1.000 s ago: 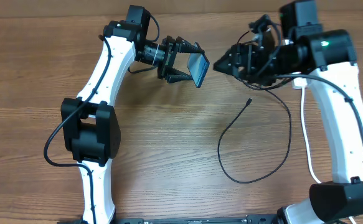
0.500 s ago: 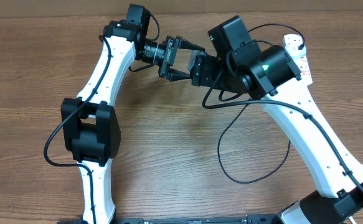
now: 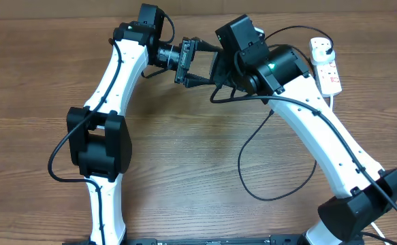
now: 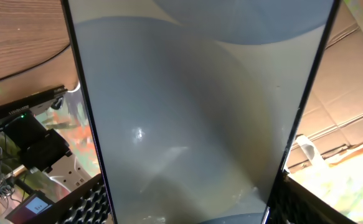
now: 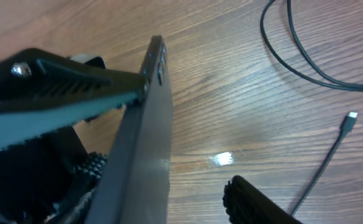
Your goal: Plug charger to phone and switch on socket
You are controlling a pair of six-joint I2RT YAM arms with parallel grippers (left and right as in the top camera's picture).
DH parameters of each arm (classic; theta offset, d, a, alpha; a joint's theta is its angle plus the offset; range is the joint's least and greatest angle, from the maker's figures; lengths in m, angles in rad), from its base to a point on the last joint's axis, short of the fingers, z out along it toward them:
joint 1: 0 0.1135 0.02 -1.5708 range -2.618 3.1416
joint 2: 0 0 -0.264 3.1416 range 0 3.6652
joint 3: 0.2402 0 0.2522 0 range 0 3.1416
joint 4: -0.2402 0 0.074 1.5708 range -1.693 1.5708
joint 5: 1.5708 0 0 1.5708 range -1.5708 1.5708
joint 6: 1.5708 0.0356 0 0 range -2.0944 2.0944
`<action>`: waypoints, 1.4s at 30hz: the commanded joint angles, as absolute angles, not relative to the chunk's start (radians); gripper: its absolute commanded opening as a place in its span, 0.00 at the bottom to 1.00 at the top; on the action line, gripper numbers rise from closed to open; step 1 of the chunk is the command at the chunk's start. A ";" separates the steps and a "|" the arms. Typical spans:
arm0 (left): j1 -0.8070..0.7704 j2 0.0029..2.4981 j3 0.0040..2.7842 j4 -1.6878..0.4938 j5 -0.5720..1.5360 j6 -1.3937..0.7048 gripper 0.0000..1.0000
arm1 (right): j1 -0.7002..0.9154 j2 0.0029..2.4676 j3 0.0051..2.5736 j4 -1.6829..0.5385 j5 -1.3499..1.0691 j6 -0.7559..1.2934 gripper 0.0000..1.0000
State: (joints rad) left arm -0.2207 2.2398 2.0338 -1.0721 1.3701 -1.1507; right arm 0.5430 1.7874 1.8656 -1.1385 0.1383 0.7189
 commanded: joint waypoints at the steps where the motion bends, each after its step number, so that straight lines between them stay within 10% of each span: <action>1: -0.223 2.204 2.058 -1.068 1.411 -1.160 0.68 | 0.544 1.781 1.868 -1.122 0.155 0.677 0.46; 42: -0.223 2.204 2.058 -1.068 1.406 -1.175 0.68 | 0.562 1.790 1.868 -1.100 0.119 0.593 0.13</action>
